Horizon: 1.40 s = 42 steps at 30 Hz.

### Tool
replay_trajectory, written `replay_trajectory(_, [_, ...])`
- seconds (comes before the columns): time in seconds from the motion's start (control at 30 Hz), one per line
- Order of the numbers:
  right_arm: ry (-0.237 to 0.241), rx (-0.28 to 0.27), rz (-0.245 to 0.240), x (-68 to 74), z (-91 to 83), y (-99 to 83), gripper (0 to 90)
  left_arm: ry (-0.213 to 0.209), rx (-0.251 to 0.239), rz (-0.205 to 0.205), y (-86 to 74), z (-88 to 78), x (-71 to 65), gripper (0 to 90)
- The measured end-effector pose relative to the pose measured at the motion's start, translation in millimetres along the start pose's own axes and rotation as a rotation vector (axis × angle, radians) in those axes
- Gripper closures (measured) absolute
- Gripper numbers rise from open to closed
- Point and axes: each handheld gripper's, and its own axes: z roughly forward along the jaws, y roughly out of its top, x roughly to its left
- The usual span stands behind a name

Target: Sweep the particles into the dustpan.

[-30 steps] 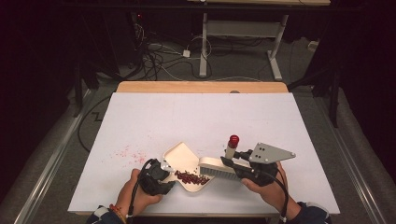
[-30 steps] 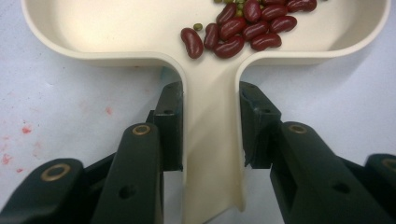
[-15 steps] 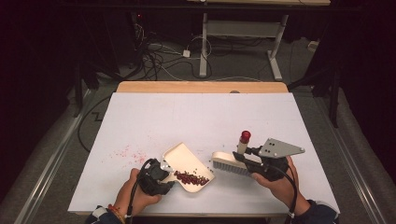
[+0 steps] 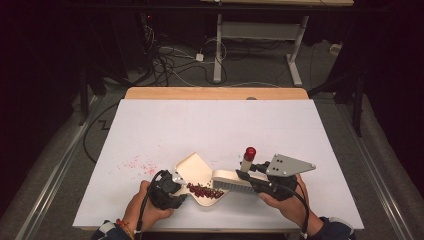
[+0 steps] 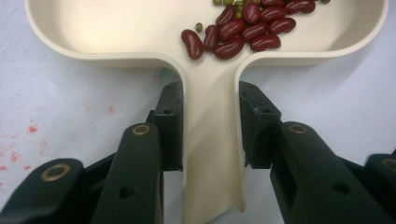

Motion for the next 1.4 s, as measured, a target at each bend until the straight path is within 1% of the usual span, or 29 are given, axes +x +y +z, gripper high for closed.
replay_trajectory(0.03, [-0.024,-0.013,-0.001,-3.7,-4.5,0.7,70.3,0.000,0.000,-0.001,0.0,0.0,0.0,63.8])
replay_trajectory(0.1, [-0.045,-0.026,0.009,-8.4,-8.3,1.2,70.3,-0.002,-0.003,-0.002,-0.1,-0.2,0.3,63.8])
replay_trajectory(0.13, [-0.072,-0.037,0.007,-11.6,-10.8,1.2,70.3,-0.002,-0.003,-0.002,-0.1,-0.2,0.3,63.7])
replay_trajectory(0.23, [-0.147,-0.039,-0.014,-17.6,-12.9,-0.2,70.3,-0.004,-0.004,-0.003,-0.2,-0.2,0.6,63.7])
replay_trajectory(0.27, [-0.162,-0.035,-0.010,-20.2,-12.4,-1.5,70.3,-0.004,-0.004,-0.003,-0.1,-0.1,0.7,63.8])
replay_trajectory(0.33, [-0.176,-0.024,0.005,-25.4,-8.7,-4.8,70.3,-0.003,-0.003,-0.006,0.2,0.4,0.6,63.8])
replay_trajectory(0.37, [-0.188,-0.015,0.005,-27.0,-5.2,-6.5,70.3,0.000,-0.005,-0.005,0.3,0.5,0.2,63.8])
replay_trajectory(0.4, [-0.200,-0.007,-0.004,-27.5,-2.0,-7.7,70.3,0.001,-0.007,-0.005,0.3,0.4,0.1,63.8])
replay_trajectory(0.43, [-0.200,-0.007,-0.004,-27.5,-2.0,-7.7,70.3,0.001,-0.008,-0.006,0.3,0.4,0.2,63.8])
replay_trajectory(0.47, [-0.219,0.007,-0.013,-27.3,4.1,-9.7,70.3,0.000,-0.011,-0.008,0.3,0.5,0.3,63.8])
replay_trajectory(0.57, [-0.203,0.002,-0.011,-27.1,7.7,-10.0,70.3,-0.005,-0.012,-0.013,0.2,1.0,0.8,63.8])
replay_trajectory(0.6, [-0.188,0.007,-0.016,-23.3,10.6,-8.4,70.3,-0.005,-0.012,-0.016,0.3,1.3,0.9,63.8])
replay_trajectory(0.63, [-0.188,0.007,-0.016,-23.3,10.6,-8.4,70.3,-0.005,-0.012,-0.016,0.3,1.5,0.9,63.8])
replay_trajectory(0.67, [-0.162,0.016,-0.019,-18.1,11.7,-7.7,70.2,-0.004,-0.013,-0.016,0.4,1.5,0.7,63.8])
replay_trajectory(0.7, [-0.157,0.020,-0.022,-15.4,12.0,-7.2,70.2,-0.004,-0.013,-0.016,0.4,1.5,0.7,63.8])
replay_trajectory(0.73, [-0.141,0.016,-0.032,-11.6,12.0,-6.2,70.3,-0.004,-0.012,-0.016,0.4,1.5,0.8,63.7])
replay_trajectory(0.87, [-0.050,0.005,-0.005,-3.1,10.4,-2.2,70.3,-0.004,-0.013,-0.016,0.4,1.3,0.9,63.8])
replay_trajectory(0.93, [-0.034,-0.004,-0.007,0.4,9.1,0.0,70.3,-0.005,-0.013,-0.017,0.4,1.3,1.0,63.8])
replay_trajectory(1.0, [-0.037,-0.012,-0.006,1.0,7.7,1.2,70.3,-0.003,-0.016,-0.021,0.1,1.4,1.2,63.7])
replay_trajectory(1.13, [-0.068,-0.043,0.011,-5.2,0.9,2.1,70.3,-0.010,-0.020,-0.032,-0.5,2.2,2.8,63.7])
replay_trajectory(1.17, [-0.086,-0.051,0.016,-7.6,0.1,2.1,70.3,-0.009,-0.022,-0.034,-0.5,2.5,2.8,63.8])
replay_trajectory(1.2, [-0.086,-0.051,0.016,-7.6,0.1,2.1,70.3,-0.008,-0.022,-0.036,-0.4,2.6,2.7,63.8])
replay_trajectory(1.23, [-0.102,-0.050,0.014,-9.0,0.4,2.2,70.3,-0.006,-0.024,-0.038,-0.2,2.7,2.7,63.8])
replay_trajectory(1.27, [-0.126,-0.049,0.003,-9.6,4.3,2.3,70.3,-0.007,-0.028,-0.043,-0.1,2.7,2.7,63.7])
replay_trajectory(1.3, [-0.126,-0.049,0.003,-9.6,4.3,2.3,70.3,-0.006,-0.030,-0.048,0.1,2.9,2.9,63.7])
replay_trajectory(1.33, [-0.135,-0.045,-0.005,-9.3,11.0,2.3,70.3,-0.006,-0.031,-0.053,0.3,3.3,3.1,63.7])
replay_trajectory(1.4, [-0.140,-0.048,-0.008,-8.4,18.8,2.7,70.3,0.001,-0.040,-0.076,0.6,4.3,3.2,63.7])
